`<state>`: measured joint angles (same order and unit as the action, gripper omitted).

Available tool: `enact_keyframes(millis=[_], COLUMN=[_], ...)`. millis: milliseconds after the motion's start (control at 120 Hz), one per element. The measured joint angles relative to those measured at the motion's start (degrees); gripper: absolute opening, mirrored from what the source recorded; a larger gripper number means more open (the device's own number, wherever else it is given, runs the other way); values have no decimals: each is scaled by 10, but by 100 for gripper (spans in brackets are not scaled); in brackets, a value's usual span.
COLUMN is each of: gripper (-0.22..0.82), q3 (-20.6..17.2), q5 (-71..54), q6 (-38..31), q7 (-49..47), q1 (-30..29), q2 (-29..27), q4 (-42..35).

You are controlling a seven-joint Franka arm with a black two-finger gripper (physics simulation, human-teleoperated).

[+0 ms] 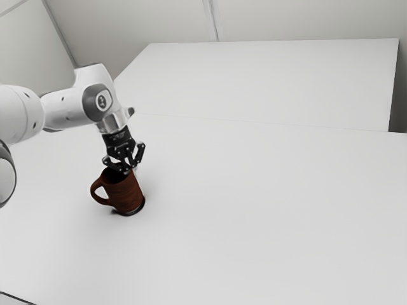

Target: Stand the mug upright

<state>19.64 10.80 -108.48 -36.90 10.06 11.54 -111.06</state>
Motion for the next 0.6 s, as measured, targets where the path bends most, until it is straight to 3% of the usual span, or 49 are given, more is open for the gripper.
enact_keyframes(millis=[433, 600], gripper=[-17, 20], q3=[-1, 0], q5=[8, 8], q6=[-23, -25], q7=[-74, -86], q1=[2, 2], q2=[12, 8], q4=[-9, -8])
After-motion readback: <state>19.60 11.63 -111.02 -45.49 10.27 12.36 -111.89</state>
